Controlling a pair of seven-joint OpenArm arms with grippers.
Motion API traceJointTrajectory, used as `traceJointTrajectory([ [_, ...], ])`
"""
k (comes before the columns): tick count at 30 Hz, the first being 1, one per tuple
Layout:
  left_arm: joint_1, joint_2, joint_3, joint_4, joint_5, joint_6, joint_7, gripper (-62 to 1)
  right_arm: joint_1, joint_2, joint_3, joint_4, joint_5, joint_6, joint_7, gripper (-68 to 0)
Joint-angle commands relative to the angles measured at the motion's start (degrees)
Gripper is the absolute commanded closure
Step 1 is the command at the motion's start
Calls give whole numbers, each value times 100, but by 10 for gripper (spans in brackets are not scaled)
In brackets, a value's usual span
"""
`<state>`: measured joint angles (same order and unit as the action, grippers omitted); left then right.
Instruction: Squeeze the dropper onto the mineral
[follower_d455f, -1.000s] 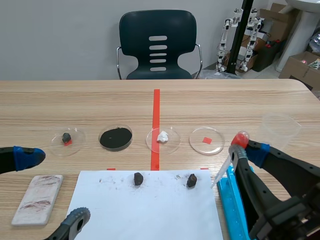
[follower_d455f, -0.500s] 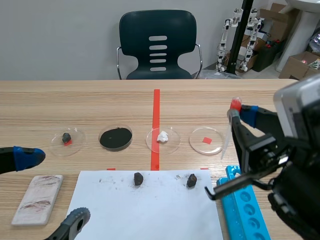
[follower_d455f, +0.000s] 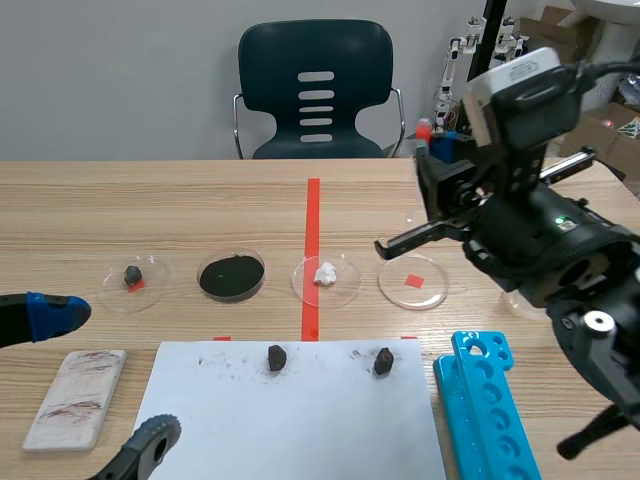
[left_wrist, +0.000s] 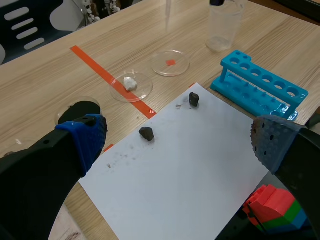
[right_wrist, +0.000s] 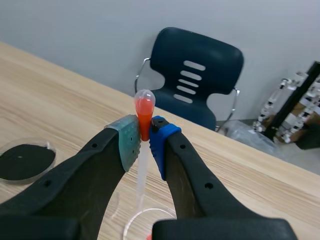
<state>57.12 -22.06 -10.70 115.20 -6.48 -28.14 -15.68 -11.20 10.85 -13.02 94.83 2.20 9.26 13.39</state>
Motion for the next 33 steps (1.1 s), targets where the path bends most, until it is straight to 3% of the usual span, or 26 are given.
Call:
traceJointTrajectory([
  [1, -17, 11, -37, 26, -55, 13, -83, -605, 273, 26, -129, -109, 122, -20, 90, -68],
  [9, -17, 11, -37, 26, -55, 13, -85, -605, 1429, -4, -1121, -1296, 387, -20, 153, -68],
  [15, -17, 11, -37, 26, -55, 13, -87, -605, 1840, -105, -1545, -1950, 431, -24, 262, -68],
  [33, -17, 11, -37, 26, -55, 13, -83, -605, 2094, -197, -1668, -2785, 398, -22, 1021, -68],
])
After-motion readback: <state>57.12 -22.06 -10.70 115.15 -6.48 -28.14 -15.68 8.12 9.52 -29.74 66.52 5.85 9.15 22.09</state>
